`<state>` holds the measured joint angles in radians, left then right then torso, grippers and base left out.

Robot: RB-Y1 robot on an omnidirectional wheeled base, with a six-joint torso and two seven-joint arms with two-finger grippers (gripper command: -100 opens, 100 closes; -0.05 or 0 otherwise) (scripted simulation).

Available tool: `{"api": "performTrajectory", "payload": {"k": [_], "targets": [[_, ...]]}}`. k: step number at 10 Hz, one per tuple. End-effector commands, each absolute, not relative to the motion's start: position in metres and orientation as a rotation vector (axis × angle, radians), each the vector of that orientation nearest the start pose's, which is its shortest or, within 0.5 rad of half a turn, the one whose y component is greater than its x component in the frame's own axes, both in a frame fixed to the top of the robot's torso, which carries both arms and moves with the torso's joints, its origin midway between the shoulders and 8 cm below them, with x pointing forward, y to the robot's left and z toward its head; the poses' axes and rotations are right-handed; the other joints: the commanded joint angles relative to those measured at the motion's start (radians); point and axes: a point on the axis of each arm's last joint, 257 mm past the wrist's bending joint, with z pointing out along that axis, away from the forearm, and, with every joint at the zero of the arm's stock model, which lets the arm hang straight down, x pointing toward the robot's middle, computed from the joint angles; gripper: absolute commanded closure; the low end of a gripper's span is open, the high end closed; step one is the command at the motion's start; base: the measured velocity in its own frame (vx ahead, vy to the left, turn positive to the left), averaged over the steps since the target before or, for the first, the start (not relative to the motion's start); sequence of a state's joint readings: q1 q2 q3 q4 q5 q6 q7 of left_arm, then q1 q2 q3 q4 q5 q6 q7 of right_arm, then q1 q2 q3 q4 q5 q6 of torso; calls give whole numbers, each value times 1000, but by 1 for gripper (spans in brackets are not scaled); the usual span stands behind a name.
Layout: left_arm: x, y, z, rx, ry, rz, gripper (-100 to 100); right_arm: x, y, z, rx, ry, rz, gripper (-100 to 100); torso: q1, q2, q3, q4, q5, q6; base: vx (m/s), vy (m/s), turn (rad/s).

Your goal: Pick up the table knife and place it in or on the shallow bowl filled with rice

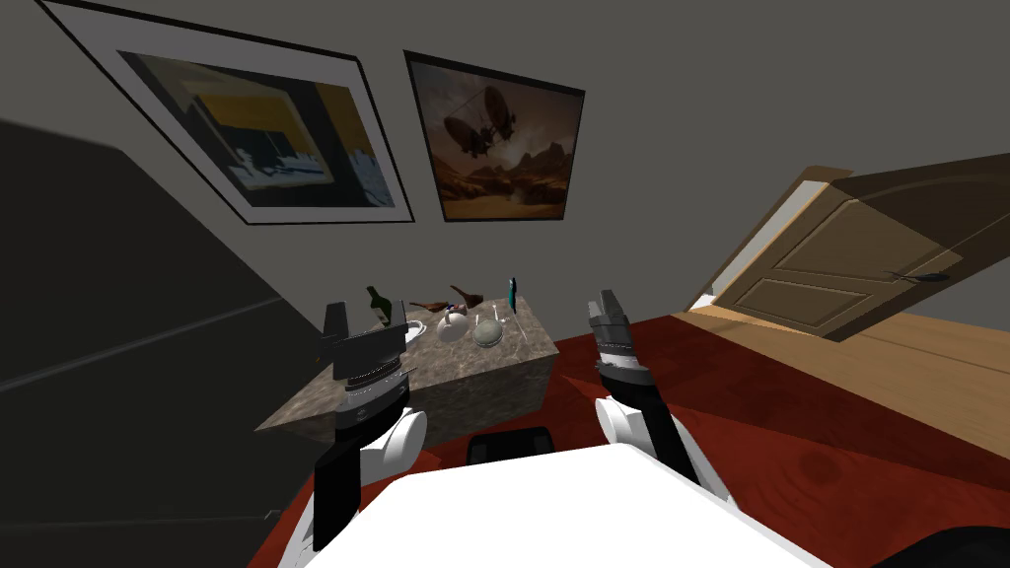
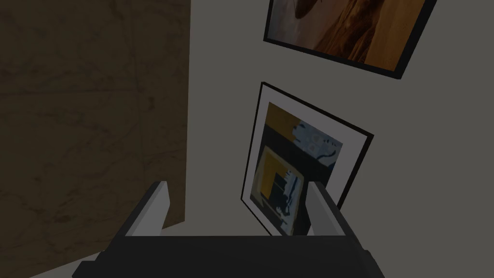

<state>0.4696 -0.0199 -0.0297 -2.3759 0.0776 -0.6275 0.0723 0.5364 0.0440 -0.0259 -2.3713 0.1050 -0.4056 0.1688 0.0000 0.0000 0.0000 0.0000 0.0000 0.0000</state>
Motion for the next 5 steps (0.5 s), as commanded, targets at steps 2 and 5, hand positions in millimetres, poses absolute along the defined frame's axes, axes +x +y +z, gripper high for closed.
{"api": "performTrajectory", "payload": {"k": [2,5], "targets": [[297,273,95,-537,352,-1506,0,347,-281,30,561,750,1046,-100,0,0,0,0,0,0,-5,0,4],[297,273,95,-537,352,-1506,0,365,-284,17,573,810,1088,-100,-1,1,0,0,0,0,-17,0,11]]}}
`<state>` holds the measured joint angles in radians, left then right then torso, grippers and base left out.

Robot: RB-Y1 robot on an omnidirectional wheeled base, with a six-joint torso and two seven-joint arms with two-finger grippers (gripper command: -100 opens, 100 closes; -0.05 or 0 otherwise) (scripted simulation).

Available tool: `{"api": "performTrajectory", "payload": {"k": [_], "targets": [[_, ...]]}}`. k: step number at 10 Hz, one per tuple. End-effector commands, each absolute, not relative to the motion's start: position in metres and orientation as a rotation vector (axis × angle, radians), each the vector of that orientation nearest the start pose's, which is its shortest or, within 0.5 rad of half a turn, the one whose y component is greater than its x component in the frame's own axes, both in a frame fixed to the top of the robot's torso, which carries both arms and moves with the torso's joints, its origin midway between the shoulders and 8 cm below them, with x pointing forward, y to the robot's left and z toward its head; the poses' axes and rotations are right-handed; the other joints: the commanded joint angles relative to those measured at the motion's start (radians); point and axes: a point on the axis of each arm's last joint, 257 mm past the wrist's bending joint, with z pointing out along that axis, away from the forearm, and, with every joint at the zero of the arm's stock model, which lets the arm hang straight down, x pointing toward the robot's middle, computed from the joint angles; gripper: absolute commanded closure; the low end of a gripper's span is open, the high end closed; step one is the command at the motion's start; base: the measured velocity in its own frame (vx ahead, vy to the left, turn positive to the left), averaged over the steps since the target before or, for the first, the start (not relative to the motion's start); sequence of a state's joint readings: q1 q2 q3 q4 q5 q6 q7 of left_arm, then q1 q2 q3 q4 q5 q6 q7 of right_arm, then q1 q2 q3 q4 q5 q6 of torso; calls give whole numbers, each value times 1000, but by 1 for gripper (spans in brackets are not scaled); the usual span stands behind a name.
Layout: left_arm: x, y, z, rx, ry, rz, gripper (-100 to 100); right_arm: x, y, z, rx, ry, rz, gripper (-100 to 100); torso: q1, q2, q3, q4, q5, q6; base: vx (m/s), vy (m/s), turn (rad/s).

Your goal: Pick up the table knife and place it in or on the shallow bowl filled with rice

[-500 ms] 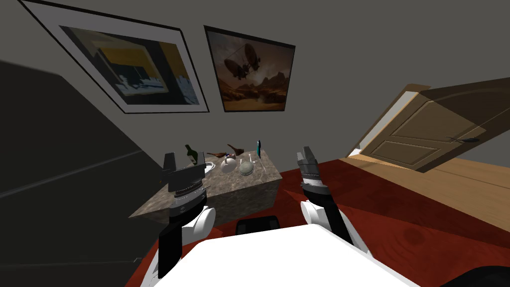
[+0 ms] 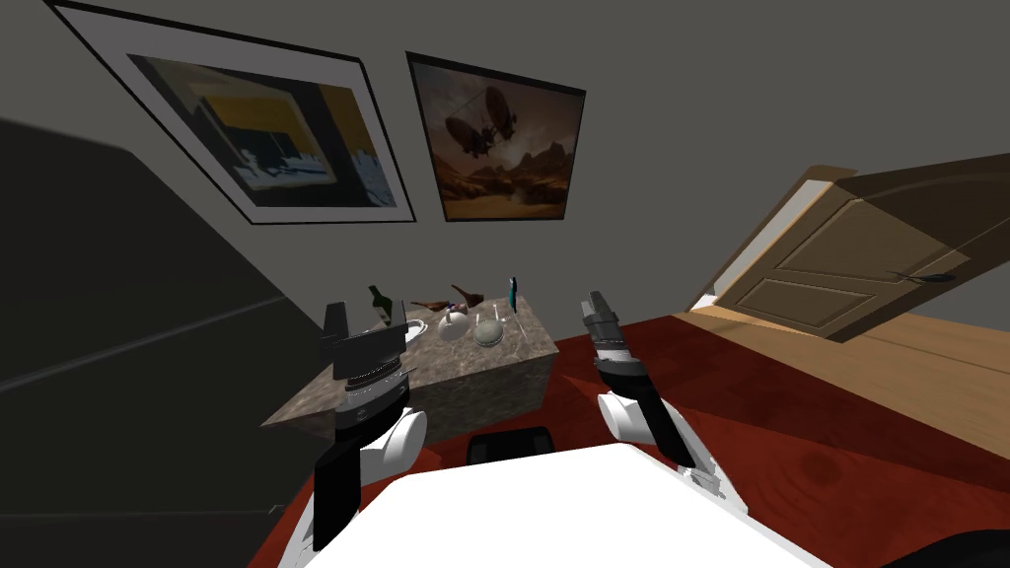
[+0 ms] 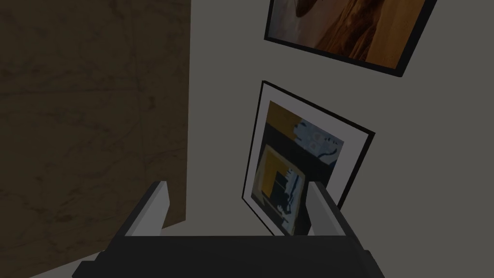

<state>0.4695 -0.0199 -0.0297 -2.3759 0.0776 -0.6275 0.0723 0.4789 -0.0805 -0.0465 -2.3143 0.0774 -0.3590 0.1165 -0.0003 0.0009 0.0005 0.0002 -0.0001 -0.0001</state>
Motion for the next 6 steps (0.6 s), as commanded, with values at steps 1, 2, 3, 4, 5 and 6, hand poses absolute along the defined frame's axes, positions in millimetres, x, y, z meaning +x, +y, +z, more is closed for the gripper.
{"api": "performTrajectory", "payload": {"k": [1,2,3,4,5,6], "targets": [[297,273,95,-537,352,-1506,0,373,-287,11,591,826,1106,-100,0,0,0,0,0,0,-24,4,12],[297,273,95,-537,352,-1506,0,382,-291,5,616,839,1125,-100,0,0,0,0,0,0,-22,3,14],[297,273,95,-537,352,-1506,0,391,-296,-1,645,851,1142,-100,0,0,0,0,0,0,-25,3,15],[297,273,95,-537,352,-1506,0,401,-302,-7,680,860,1161,-100,0,0,0,0,0,0,-31,3,15],[297,273,95,-537,352,-1506,0,401,-302,-7,683,859,1167,-100,0,0,0,0,0,0,-19,3,5],[297,273,95,-537,352,-1506,0,412,-308,-14,725,864,1190,-100,0,0,0,0,0,0,-15,5,7]]}}
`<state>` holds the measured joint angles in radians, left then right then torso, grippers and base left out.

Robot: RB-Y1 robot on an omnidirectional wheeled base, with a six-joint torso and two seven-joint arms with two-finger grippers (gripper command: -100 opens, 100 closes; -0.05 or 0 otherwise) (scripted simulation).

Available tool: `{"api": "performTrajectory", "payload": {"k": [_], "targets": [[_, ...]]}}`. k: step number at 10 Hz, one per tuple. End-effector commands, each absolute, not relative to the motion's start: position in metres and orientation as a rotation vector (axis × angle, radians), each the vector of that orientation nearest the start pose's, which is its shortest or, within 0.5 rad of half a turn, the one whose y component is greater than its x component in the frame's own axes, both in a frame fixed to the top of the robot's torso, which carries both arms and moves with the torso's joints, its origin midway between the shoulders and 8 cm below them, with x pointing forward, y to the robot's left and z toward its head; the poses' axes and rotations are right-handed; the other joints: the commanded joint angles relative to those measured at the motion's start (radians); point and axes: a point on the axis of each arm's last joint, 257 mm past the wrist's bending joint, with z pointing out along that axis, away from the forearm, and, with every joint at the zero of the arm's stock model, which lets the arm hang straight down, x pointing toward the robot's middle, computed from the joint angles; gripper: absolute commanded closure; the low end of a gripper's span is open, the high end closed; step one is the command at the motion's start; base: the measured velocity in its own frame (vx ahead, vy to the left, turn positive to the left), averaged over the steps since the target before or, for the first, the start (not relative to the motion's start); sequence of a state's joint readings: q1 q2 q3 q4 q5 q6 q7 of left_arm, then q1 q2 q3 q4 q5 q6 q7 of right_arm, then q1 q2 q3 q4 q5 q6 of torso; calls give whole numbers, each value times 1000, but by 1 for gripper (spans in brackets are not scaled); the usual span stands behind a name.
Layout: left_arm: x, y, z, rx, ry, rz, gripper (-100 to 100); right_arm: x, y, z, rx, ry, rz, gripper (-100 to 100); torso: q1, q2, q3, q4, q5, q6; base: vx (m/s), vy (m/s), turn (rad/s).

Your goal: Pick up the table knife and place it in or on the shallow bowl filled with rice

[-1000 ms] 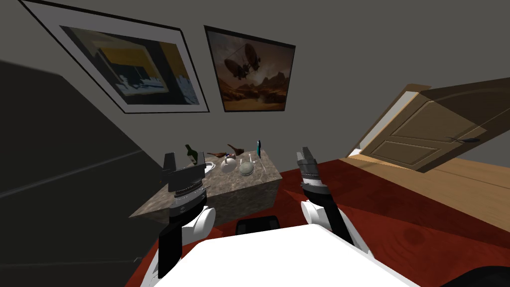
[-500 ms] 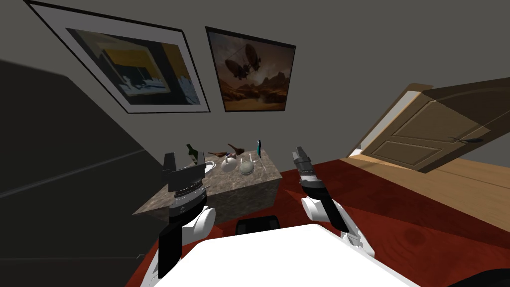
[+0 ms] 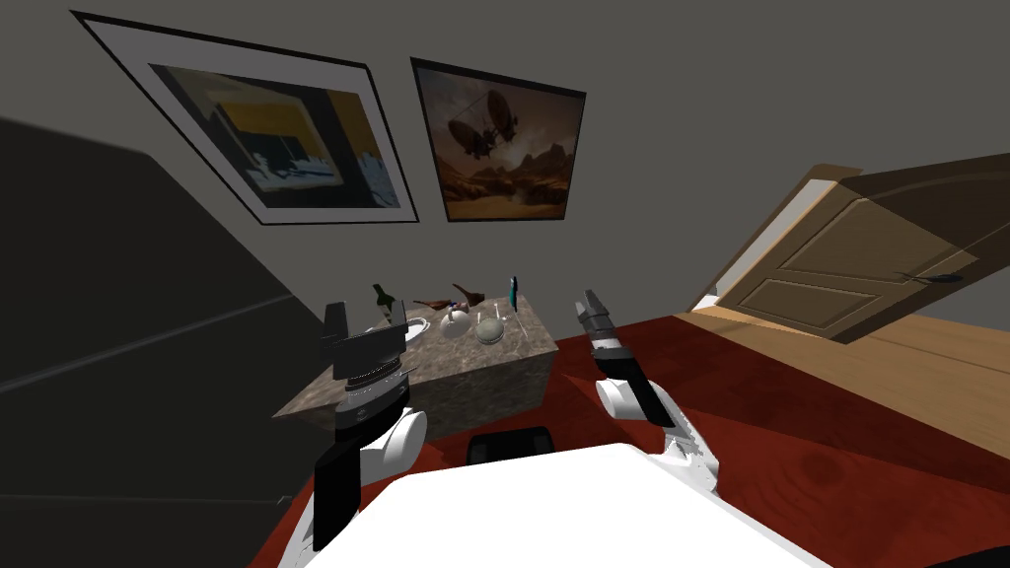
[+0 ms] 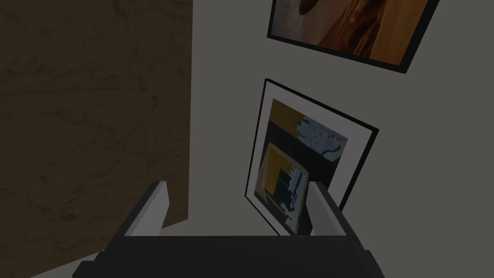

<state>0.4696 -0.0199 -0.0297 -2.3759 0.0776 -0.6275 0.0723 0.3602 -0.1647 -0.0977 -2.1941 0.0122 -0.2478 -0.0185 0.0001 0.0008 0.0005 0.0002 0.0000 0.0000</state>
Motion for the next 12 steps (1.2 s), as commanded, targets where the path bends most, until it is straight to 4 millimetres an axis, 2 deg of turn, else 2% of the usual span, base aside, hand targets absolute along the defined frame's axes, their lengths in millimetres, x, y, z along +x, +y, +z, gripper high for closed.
{"api": "performTrajectory", "payload": {"k": [1,2,4,5,6,7,8,9,10,11,12], "targets": [[297,273,95,-537,352,-1506,0,423,-315,-21,769,870,1209,-100,0,0,0,0,0,0,-19,6,15],[297,273,95,-537,352,-1506,0,423,-315,-21,772,868,1215,-100,0,0,0,0,0,0,-16,3,5],[297,273,95,-537,352,-1506,0,446,-329,-37,873,871,1255,-100,0,0,0,0,0,0,-23,5,9],[297,273,95,-537,352,-1506,0,447,-329,-37,883,867,1268,-100,0,0,0,0,0,0,-18,7,6],[297,273,95,-537,352,-1506,0,459,-336,-46,942,865,1290,-100,0,0,0,0,0,0,-14,6,6],[297,273,95,-537,352,-1506,0,459,-336,-46,946,863,1296,-100,0,0,0,0,0,0,-10,4,5],[297,273,95,-537,352,-1506,0,472,-343,-56,1012,857,1322,-100,0,0,0,0,0,0,-12,3,5],[297,273,95,-537,352,-1506,0,472,-343,-56,1014,856,1325,-100,0,0,0,0,0,0,-12,4,5],[297,273,95,-537,352,-1506,0,484,-349,-66,1084,848,1351,-100,0,0,0,0,0,0,-12,8,4],[297,273,95,-537,352,-1506,0,484,-349,-66,1087,846,1355,-100,0,-1,0,0,0,0,-10,7,6],[297,273,95,-537,352,-1506,0,496,-353,-73,1151,834,1383,-100,0,0,0,0,0,0,-12,9,3]]}}
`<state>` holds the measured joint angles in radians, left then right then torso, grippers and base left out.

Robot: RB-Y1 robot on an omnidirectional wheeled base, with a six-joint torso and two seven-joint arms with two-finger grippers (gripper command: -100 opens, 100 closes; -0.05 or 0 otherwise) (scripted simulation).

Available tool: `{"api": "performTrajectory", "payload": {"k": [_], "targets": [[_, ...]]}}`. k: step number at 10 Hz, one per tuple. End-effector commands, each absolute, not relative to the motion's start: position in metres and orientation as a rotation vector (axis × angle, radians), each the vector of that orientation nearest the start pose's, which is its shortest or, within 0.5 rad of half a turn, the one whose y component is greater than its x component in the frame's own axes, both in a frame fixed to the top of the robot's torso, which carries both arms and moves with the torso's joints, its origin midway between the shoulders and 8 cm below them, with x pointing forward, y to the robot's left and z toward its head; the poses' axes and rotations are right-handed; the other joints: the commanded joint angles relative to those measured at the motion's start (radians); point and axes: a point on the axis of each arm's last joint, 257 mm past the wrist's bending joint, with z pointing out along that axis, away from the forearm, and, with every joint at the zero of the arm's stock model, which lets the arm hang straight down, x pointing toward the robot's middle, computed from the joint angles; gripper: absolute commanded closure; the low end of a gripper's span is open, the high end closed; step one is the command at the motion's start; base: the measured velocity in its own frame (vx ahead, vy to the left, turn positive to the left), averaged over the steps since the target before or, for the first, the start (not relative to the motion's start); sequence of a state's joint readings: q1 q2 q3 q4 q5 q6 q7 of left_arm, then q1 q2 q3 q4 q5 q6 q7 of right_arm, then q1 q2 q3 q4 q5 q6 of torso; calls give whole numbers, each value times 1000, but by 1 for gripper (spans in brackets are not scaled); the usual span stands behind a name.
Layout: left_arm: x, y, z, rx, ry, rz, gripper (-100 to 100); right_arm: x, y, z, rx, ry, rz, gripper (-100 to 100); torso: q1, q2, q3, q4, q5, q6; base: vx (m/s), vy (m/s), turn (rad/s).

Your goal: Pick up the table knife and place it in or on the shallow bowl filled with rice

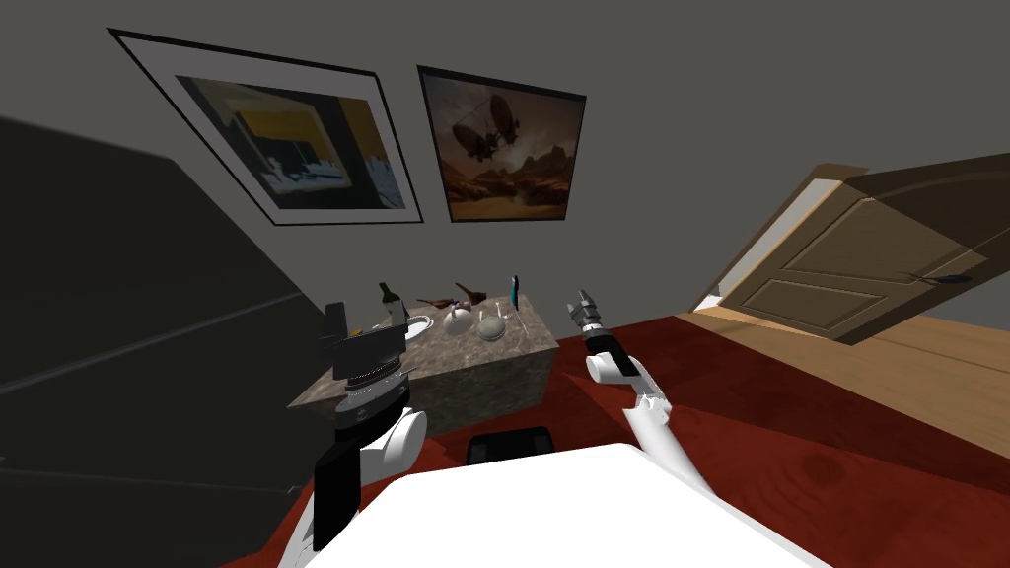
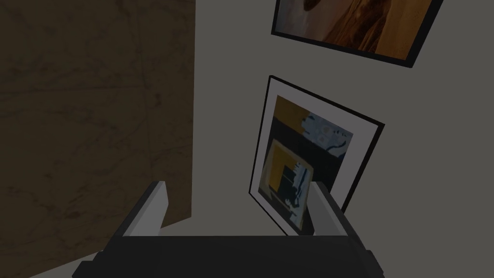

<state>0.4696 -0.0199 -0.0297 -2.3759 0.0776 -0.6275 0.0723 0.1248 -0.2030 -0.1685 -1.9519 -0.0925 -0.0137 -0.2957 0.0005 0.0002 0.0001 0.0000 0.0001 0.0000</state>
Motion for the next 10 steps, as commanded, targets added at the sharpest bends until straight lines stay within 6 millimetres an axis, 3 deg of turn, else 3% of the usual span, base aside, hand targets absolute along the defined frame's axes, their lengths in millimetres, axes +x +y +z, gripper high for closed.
{"api": "performTrajectory", "payload": {"k": [1,6,9,10], "targets": [[297,273,95,-537,352,-1506,0,497,-354,-77,1163,833,1386,-100,0,0,0,0,0,0,-10,9,6],[297,273,95,-537,352,-1506,0,535,-361,-113,1406,787,1469,-100,0,0,0,0,0,0,-8,12,3],[297,273,95,-537,352,-1506,0,547,-360,-126,1505,757,1509,-100,1,0,0,0,0,0,-4,15,3],[297,273,95,-537,352,-1506,0,559,-358,-140,1585,743,1525,-100,1,0,0,0,0,0,-3,15,1]]}}
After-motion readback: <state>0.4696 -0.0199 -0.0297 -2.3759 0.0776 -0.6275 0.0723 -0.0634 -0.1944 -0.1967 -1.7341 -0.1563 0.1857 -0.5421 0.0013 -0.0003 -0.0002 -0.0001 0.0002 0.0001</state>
